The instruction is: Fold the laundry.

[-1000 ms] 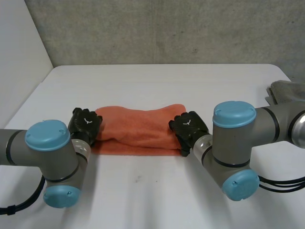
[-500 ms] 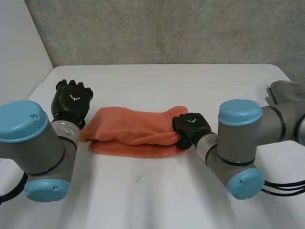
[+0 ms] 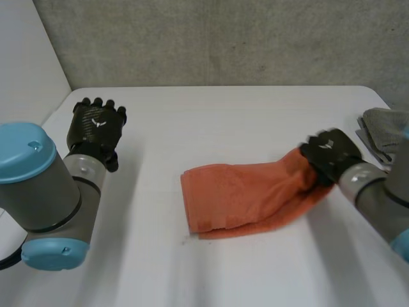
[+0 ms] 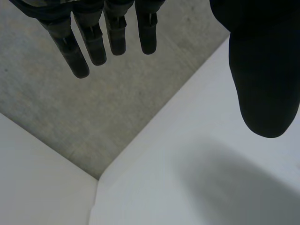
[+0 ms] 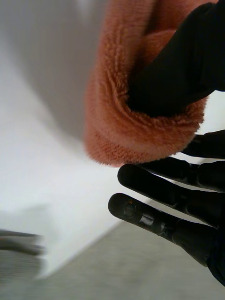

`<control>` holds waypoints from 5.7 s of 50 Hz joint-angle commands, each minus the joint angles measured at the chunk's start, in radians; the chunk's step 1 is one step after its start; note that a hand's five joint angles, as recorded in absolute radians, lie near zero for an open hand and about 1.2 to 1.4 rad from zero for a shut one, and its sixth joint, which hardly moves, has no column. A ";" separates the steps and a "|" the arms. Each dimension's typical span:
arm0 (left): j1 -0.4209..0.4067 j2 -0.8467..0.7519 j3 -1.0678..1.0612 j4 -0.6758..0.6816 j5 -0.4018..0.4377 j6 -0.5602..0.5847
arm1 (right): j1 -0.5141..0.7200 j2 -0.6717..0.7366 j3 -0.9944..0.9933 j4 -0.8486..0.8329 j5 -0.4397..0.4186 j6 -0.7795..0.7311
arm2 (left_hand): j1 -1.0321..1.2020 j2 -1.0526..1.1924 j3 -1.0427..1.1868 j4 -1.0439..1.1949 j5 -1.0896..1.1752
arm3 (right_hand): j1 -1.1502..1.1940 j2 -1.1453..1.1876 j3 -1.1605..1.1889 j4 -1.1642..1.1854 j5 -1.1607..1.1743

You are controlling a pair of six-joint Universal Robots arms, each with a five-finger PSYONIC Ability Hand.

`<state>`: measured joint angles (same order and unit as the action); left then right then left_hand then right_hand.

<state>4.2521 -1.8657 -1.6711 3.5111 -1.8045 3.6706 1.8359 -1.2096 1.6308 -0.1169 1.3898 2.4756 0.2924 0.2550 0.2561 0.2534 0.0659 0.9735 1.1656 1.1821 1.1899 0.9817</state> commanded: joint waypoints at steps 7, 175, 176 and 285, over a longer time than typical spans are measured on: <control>-0.041 -0.007 0.091 0.009 -0.009 -0.124 | 0.428 0.136 -0.075 -0.167 -0.178 -0.043 | -0.088 -0.050 -0.051 -0.049 -0.036 | 0.423 0.231 0.214 0.206 0.240; -0.083 0.060 0.327 -0.549 0.499 -0.416 | -0.204 0.373 -0.305 -0.325 -0.169 -0.015 | -0.041 -0.003 -0.004 -0.002 0.011 | 0.423 0.231 0.214 0.206 0.240; -0.083 0.060 0.327 -0.549 0.499 -0.416 | -0.214 0.386 -0.336 -0.319 -0.175 -0.014 | -0.041 -0.003 -0.004 -0.002 0.011 | 0.423 0.231 0.214 0.206 0.240; -0.092 0.037 0.294 -0.448 0.447 -0.492 | -0.181 0.950 -1.417 0.161 0.172 0.427 | -0.079 -0.042 -0.043 -0.040 -0.027 | -0.799 -0.991 -1.008 -1.015 -0.982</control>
<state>4.1568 -1.8323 -1.3788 3.0620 -1.3576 3.1784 1.6532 -0.4751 0.5207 -0.0053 1.4981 2.9110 0.2438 0.2286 0.2361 0.2283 0.0490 0.2001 0.2206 0.2120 0.2338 0.0618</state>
